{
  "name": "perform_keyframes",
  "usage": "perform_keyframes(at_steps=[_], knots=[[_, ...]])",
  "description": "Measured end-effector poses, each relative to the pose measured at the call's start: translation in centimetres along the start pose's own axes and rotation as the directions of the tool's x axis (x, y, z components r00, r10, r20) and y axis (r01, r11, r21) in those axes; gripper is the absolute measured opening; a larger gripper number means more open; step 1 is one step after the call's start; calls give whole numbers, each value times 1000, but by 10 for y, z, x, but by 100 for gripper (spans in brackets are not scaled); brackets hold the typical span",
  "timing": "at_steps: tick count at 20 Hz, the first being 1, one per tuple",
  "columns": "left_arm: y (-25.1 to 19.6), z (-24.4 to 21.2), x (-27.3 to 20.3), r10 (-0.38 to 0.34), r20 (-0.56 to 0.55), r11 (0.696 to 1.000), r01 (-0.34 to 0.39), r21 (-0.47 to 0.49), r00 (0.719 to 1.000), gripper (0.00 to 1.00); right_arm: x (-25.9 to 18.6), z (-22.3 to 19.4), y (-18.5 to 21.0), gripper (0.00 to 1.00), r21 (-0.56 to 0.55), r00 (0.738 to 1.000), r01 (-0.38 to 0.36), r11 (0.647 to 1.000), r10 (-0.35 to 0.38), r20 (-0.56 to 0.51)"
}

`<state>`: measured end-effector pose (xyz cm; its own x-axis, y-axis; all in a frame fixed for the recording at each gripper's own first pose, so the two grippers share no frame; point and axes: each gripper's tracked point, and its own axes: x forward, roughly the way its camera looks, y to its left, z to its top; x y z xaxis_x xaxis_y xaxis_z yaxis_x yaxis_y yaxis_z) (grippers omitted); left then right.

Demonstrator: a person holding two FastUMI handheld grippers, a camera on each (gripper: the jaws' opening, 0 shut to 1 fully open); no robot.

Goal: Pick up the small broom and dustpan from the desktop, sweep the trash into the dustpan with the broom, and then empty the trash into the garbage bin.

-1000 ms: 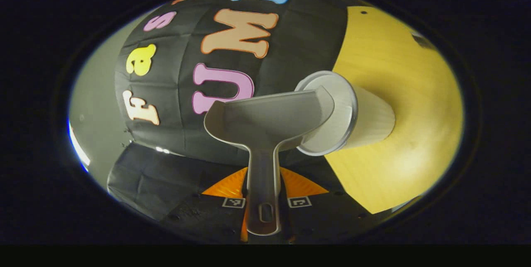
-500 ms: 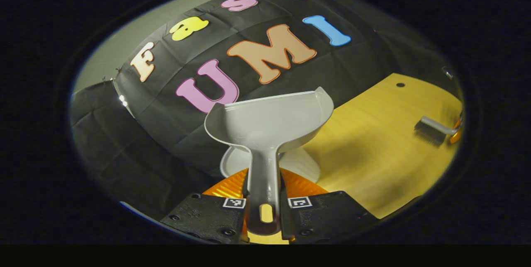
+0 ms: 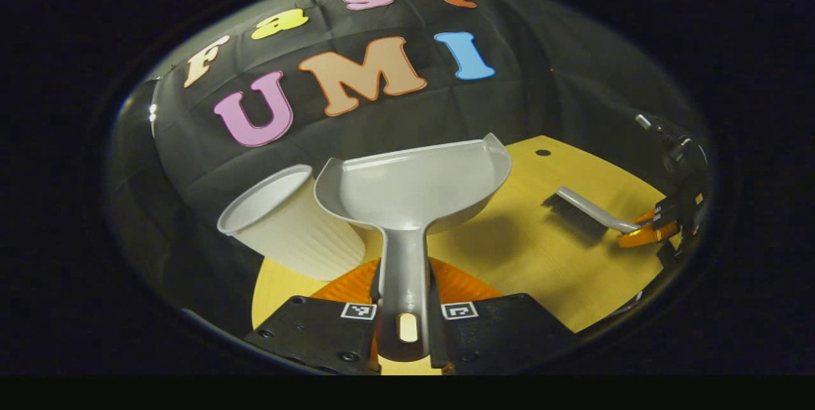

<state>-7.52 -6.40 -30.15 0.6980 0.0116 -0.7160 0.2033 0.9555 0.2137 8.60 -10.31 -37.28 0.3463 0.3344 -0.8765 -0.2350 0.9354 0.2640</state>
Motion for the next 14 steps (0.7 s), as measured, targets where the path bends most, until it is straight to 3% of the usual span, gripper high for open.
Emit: perform_keyframes(at_steps=[7, 14], knots=[[-46, -77, 10, -63, -155, 997, 55, -55, 986, 22, -4, 1, -3, 7, -19, 998, 63, 998, -63, -29], [-54, -149, 23, -63, -308, 997, 49, -52, 949, 24, -10, 1, -7, 7, -78, 982, 157, 985, -163, -90]])
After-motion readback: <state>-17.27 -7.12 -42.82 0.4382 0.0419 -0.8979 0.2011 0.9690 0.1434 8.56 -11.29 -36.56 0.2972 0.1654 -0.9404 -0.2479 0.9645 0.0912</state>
